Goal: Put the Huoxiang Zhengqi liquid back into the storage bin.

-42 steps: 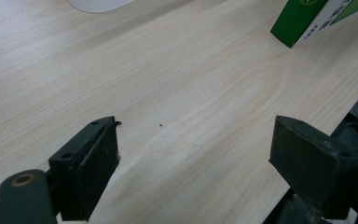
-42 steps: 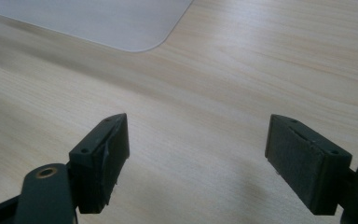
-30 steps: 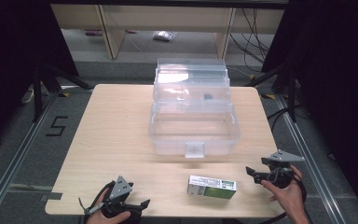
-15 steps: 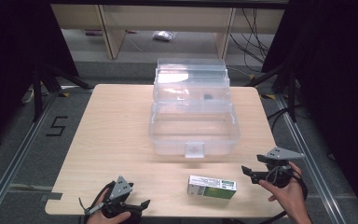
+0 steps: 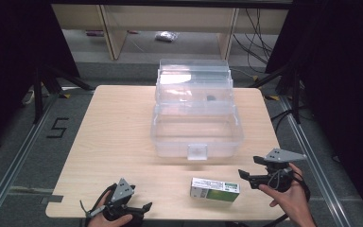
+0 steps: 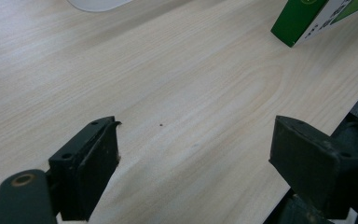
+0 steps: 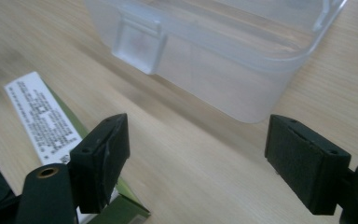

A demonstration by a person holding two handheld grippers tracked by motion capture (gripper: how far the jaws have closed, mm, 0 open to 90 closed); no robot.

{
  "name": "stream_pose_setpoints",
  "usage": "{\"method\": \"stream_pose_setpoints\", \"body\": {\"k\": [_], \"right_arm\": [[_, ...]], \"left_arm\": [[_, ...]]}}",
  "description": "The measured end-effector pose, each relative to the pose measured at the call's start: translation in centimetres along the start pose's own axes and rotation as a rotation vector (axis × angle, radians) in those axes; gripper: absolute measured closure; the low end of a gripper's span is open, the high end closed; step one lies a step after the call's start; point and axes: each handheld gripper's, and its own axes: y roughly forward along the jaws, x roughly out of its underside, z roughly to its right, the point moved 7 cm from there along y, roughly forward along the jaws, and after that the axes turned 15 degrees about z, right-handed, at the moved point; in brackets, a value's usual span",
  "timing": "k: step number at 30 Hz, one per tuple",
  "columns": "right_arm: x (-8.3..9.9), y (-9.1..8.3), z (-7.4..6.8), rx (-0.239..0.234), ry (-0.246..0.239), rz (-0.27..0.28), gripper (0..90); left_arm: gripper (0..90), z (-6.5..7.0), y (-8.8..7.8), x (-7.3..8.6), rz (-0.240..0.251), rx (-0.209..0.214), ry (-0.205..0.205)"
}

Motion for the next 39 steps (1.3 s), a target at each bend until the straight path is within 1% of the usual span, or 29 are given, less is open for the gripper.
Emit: {"method": "stream_pose_setpoints", "body": {"k": [1,2,3,4,5,6,7,8,10,11,12,13,14,16,17,19,20,23,24,25,27,29,30,31,34,36,37,38,39], "right_arm": [[0.0,0.0,0.0,0.0,0.0,0.0,23.0],[-0.4,0.0,-0.7,-0.006,0.011,0.009,23.0],[-0.5,0.0,-0.9,-0.008,0.004,0.012,23.0],[-0.6,0.0,-0.8,-0.015,-0.023,0.015,22.9],[-0.7,0.0,-1.3,-0.025,0.001,0.014,22.9],[-0.9,0.1,-1.5,-0.041,-0.02,0.021,22.6],[-1.0,0.1,-1.8,-0.042,-0.008,0.02,22.4],[-1.1,0.1,-1.9,-0.052,-0.026,0.022,22.1],[-1.1,0.1,-2.4,-0.058,-0.009,0.016,22.1],[-1.2,0.2,-2.5,-0.073,-0.044,0.019,21.8],[-1.2,0.4,-3.1,-0.083,-0.035,0.003,21.3],[-1.2,0.5,-3.1,-0.093,-0.066,0.006,20.8],[-1.1,0.6,-3.5,-0.101,-0.052,-0.009,20.2],[-1.0,0.8,-4.1,-0.115,-0.058,-0.021,19.7],[-1.0,1.0,-4.1,-0.128,-0.08,-0.028,19.5],[-0.8,1.0,-4.7,-0.124,-0.062,-0.05,19.0],[-0.9,1.1,-4.7,-0.136,-0.096,-0.059,18.8],[-0.8,1.3,-5.1,-0.141,-0.112,-0.073,18.0],[-0.8,1.4,-5.4,-0.148,-0.121,-0.085,17.7],[-0.8,1.6,-5.9,-0.167,-0.145,-0.108,17.6],[-0.7,1.8,-6.1,-0.177,-0.169,-0.126,17.6],[-0.4,2.2,-6.7,-0.176,-0.17,-0.142,17.1],[-0.3,2.3,-6.5,-0.183,-0.195,-0.153,17.1],[-0.1,2.5,-6.8,-0.182,-0.194,-0.163,17.1],[0.0,3.2,-6.9,-0.203,-0.241,-0.18,16.8],[0.0,3.5,-7.2,-0.207,-0.244,-0.2,16.5],[0.1,3.6,-7.2,-0.223,-0.258,-0.214,16.6],[0.1,3.8,-7.2,-0.221,-0.271,-0.227,16.7],[0.2,4.0,-7.5,-0.216,-0.255,-0.239,16.6]], "left_arm": [[14.8,0.0,0.0,0.0,0.0,0.0,0.0],[14.8,0.0,0.0,0.0,-0.004,0.001,0.001],[14.8,0.0,-0.1,0.0,-0.012,0.002,0.003],[14.8,0.0,-0.1,0.0,-0.011,0.004,0.004],[14.8,0.0,0.0,0.0,0.005,-0.004,0.004],[14.8,0.0,0.0,0.0,0.005,-0.003,0.004],[14.9,0.0,0.0,0.0,0.003,-0.005,0.004],[14.8,0.0,-0.1,0.0,-0.012,0.004,0.005],[14.8,0.0,-0.1,0.0,-0.01,0.004,0.004],[14.8,0.0,0.0,0.0,0.005,-0.004,0.005],[14.8,0.0,0.0,0.0,0.006,-0.004,0.003],[14.8,0.0,-0.1,0.0,-0.008,0.002,0.004],[14.8,0.0,-0.1,0.0,-0.012,0.005,0.004],[14.8,0.0,0.0,0.0,0.003,-0.005,0.005],[14.8,0.0,0.0,0.0,0.005,-0.003,0.003],[14.8,0.0,-0.1,0.0,-0.01,0.003,0.003],[14.8,0.0,-0.1,0.0,-0.008,0.01,0.012],[14.8,-0.1,0.0,0.0,-0.004,0.009,0.012],[14.8,-0.2,0.0,0.1,-0.018,0.003,0.019],[14.8,-0.2,0.0,0.1,-0.017,-0.002,0.011],[14.8,-0.3,0.0,0.0,-0.006,-0.016,0.012],[14.8,-0.3,0.0,0.1,-0.013,-0.01,0.0],[14.8,-0.2,0.0,0.1,-0.007,-0.005,-0.006],[14.8,-0.2,-0.1,0.1,-0.013,-0.002,0.002],[14.8,-0.3,0.1,0.1,-0.002,-0.011,-0.004],[14.8,-0.3,0.1,0.1,-0.001,-0.008,0.0],[14.8,-0.3,0.1,0.1,0.0,-0.012,-0.007],[14.8,-0.3,0.0,0.1,-0.007,-0.013,-0.005],[14.8,-0.3,0.0,0.1,-0.011,-0.005,-0.004]]}}
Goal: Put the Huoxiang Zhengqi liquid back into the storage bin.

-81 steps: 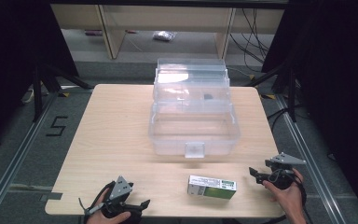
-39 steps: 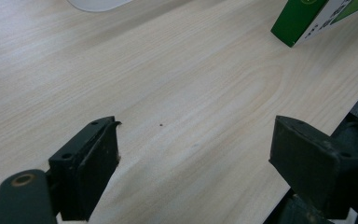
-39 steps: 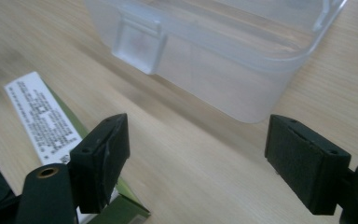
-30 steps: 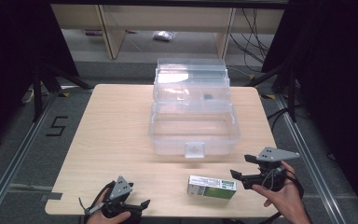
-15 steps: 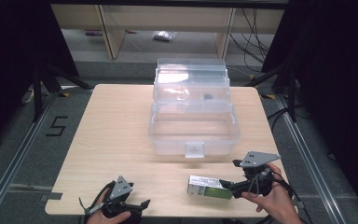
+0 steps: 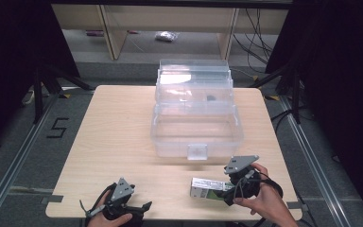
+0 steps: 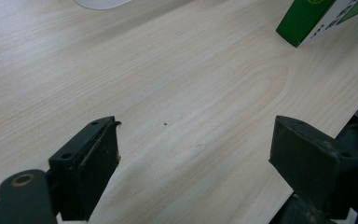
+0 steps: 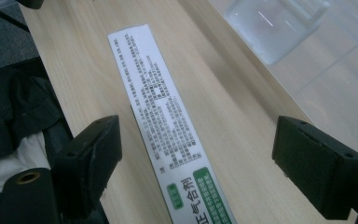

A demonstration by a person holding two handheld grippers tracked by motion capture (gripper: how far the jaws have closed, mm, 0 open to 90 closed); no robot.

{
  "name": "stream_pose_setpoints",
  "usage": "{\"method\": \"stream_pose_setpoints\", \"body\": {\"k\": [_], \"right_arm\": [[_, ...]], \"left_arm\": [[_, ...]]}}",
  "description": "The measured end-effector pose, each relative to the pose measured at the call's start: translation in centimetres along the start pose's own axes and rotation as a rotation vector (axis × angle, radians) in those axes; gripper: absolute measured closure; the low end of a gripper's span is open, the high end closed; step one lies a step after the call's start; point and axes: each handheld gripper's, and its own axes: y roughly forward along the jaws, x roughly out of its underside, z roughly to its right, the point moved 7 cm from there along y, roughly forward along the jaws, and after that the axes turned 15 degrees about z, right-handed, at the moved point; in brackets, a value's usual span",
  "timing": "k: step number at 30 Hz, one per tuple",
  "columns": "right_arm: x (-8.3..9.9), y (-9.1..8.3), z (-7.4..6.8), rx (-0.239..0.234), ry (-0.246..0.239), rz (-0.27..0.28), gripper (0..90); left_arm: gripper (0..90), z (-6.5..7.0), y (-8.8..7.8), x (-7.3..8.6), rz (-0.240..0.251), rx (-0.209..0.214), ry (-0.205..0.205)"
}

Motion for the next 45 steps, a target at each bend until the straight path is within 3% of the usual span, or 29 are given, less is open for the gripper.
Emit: {"method": "stream_pose_setpoints", "body": {"k": [7,9,17,25,34,45], "right_arm": [[0.0,0.9,-0.1,-0.008,-0.027,-0.065,17.4],[-0.1,1.2,0.0,-0.026,-0.054,-0.054,17.9],[-0.2,1.8,-0.3,-0.043,-0.062,-0.1,18.2],[0.1,2.8,-0.6,-0.07,-0.079,-0.183,19.7],[0.4,3.5,-0.7,-0.092,-0.111,-0.231,21.9],[0.8,4.0,-0.8,-0.103,-0.115,-0.278,25.5]], "left_arm": [[14.8,0.0,0.0,0.0,0.005,0.003,0.007],[14.8,0.0,0.1,0.0,0.014,-0.005,0.006],[14.8,-0.1,0.0,0.0,0.005,0.003,0.009],[14.8,0.0,0.0,0.0,0.007,0.003,0.008],[14.8,0.0,0.0,0.0,0.005,0.005,0.008],[14.8,-0.1,0.0,0.0,0.0,-0.008,0.005]]}}
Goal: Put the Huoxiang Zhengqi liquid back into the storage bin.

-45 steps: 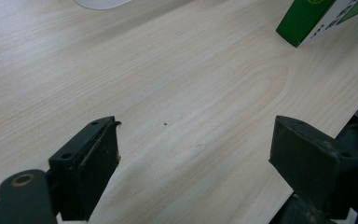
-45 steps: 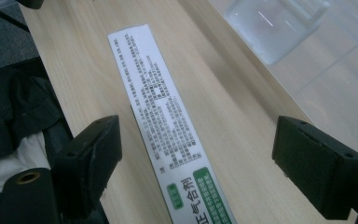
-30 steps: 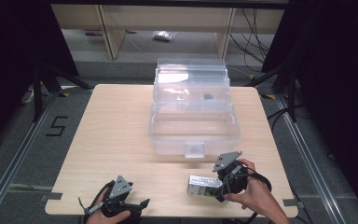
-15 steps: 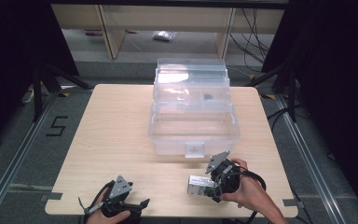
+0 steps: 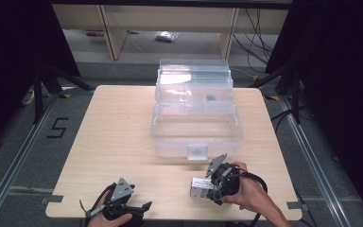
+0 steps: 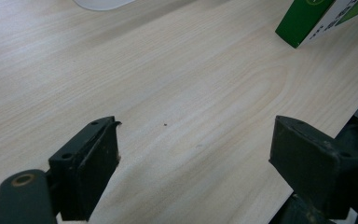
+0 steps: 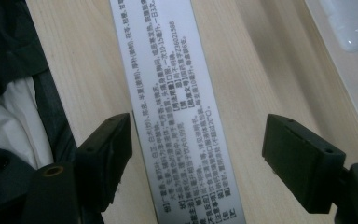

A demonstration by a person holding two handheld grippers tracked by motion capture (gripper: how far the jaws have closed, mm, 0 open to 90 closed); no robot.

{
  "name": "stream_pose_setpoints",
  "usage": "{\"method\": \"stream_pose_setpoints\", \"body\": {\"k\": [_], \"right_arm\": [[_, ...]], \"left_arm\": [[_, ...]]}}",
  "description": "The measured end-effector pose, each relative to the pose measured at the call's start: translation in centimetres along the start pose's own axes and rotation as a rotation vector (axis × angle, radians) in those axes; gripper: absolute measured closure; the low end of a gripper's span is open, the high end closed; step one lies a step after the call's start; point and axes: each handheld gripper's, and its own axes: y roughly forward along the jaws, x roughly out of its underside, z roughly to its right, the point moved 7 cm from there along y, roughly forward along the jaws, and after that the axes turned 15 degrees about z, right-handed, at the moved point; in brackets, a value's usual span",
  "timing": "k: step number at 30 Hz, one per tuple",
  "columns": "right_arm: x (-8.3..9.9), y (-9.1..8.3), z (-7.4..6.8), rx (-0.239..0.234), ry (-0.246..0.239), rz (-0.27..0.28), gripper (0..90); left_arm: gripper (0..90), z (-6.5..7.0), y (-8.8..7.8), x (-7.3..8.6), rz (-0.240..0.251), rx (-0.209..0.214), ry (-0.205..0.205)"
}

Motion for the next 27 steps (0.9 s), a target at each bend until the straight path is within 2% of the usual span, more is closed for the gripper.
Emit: {"method": "stream_pose_setpoints", "body": {"k": [1,4,5,7,11,12,15,16,21,22,23,26,27], "right_arm": [[-0.02,0.18,0.07,-0.007,-0.018,-0.005,26.5],[0.05,0.3,-0.08,-0.01,-0.007,-0.021,28.8],[0.02,0.4,-0.02,-0.019,-0.024,-0.018,29.9],[0.05,0.47,-0.05,-0.023,-0.025,-0.022,31.5],[0.22,0.51,-0.18,-0.022,-0.009,-0.046,33.6],[0.23,0.6,-0.08,-0.04,-0.028,-0.053,35.2],[0.28,0.69,-0.04,-0.038,-0.027,-0.049,38.4],[0.36,0.65,-0.12,-0.037,-0.018,-0.058,40.0],[0.41,0.74,-0.05,-0.058,-0.037,-0.055,47.7],[0.43,0.71,-0.11,-0.063,-0.04,-0.056,49.4],[0.46,0.69,-0.17,-0.07,-0.039,-0.058,51.6],[0.59,0.65,-0.36,-0.082,-0.031,-0.077,57.5],[0.56,0.74,-0.33,-0.099,-0.056,-0.07,58.1]], "left_arm": [[14.8,0.0,0.0,0.01,-0.001,0.0,0.0],[14.8,0.02,-0.01,0.01,-0.001,0.001,-0.001],[14.8,0.03,0.01,0.02,0.0,0.0,-0.001],[14.8,0.03,-0.01,0.01,-0.001,0.001,-0.001],[14.8,0.02,-0.01,0.01,-0.001,0.001,-0.001],[14.8,0.02,0.0,0.01,-0.001,0.001,-0.001],[14.8,0.02,0.03,0.01,0.002,-0.002,0.0],[14.9,0.03,-0.01,0.0,-0.001,0.001,-0.001],[14.8,0.14,0.01,-0.03,0.005,0.005,-0.008],[14.8,0.12,-0.09,-0.01,-0.002,0.012,0.003],[14.8,0.22,0.01,-0.05,0.01,0.008,-0.011],[14.8,0.24,0.01,-0.05,0.01,0.008,-0.012],[14.8,0.24,0.03,-0.05,0.01,0.007,-0.013]]}}
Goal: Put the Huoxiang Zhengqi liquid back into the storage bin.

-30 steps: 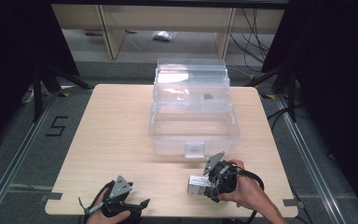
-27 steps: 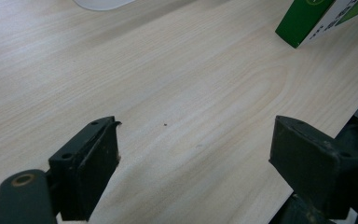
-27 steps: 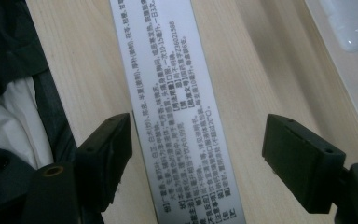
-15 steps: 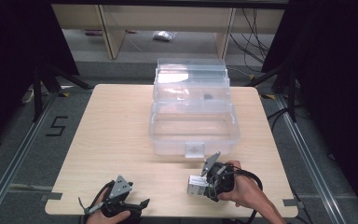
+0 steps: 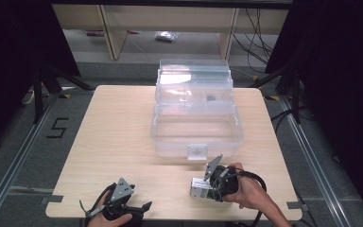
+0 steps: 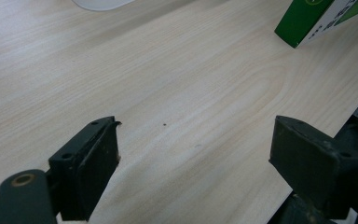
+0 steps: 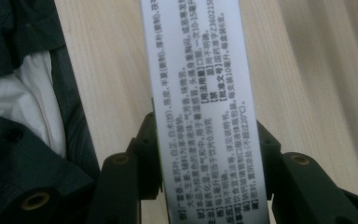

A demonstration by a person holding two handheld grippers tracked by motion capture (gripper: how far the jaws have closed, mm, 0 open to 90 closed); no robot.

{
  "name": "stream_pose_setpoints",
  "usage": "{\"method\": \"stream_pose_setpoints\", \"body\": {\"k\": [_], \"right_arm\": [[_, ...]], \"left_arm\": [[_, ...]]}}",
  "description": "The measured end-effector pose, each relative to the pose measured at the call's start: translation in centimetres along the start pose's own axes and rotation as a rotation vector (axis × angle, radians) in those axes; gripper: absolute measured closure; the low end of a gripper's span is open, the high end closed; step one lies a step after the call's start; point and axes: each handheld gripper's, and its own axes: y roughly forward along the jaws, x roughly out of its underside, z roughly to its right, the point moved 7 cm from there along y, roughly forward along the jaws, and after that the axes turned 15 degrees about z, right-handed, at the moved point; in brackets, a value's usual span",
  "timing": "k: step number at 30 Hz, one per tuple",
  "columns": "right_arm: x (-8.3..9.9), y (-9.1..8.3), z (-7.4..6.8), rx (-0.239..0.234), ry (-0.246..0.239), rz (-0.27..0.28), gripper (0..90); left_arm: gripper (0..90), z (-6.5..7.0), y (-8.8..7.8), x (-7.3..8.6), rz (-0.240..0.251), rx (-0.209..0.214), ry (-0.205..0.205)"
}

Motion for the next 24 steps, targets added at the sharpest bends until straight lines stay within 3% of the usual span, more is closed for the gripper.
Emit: {"method": "stream_pose_setpoints", "body": {"k": [4,5,6,10,11,16,17,20,21,22,24], "right_arm": [[-0.1,-0.1,0.0,-0.006,-0.016,-0.015,61.5],[0.0,-0.2,-0.1,0.001,0.0,-0.034,62.4],[-0.2,-0.1,0.0,-0.007,-0.039,-0.032,63.4],[-0.3,-0.3,0.2,0.031,-0.055,-0.08,64.8],[-0.4,-0.3,0.3,0.023,-0.087,-0.074,64.8],[-1.1,-0.8,0.4,0.019,-0.08,-0.047,65.0],[-1.2,-1.2,0.3,0.026,-0.053,-0.057,65.0],[-1.5,-1.8,0.5,0.038,-0.054,-0.057,65.0],[-1.7,-1.9,0.9,0.034,-0.094,-0.053,65.0],[-1.7,-2.2,0.8,0.04,-0.068,-0.058,64.9],[-1.9,-2.3,0.8,0.028,-0.066,-0.049,64.9]], "left_arm": [[14.8,-0.2,-0.1,0.1,-0.014,-0.004,0.015],[14.8,-0.2,-0.1,0.1,-0.013,-0.005,0.015],[14.8,-0.1,0.0,0.0,-0.004,-0.003,0.003],[14.9,-0.1,-0.1,0.0,-0.008,0.003,0.009],[14.8,-0.1,-0.1,0.0,-0.006,0.003,0.004],[14.8,-0.1,-0.1,0.0,-0.005,0.001,0.005],[14.8,-0.1,-0.1,0.0,-0.003,0.0,0.003],[14.8,-0.1,-0.1,0.0,-0.004,0.001,0.003],[14.8,0.0,0.0,0.0,0.005,-0.001,-0.006],[14.8,0.0,0.0,0.0,0.004,-0.001,-0.005],[14.8,0.0,0.0,0.0,0.003,-0.002,-0.005]]}}
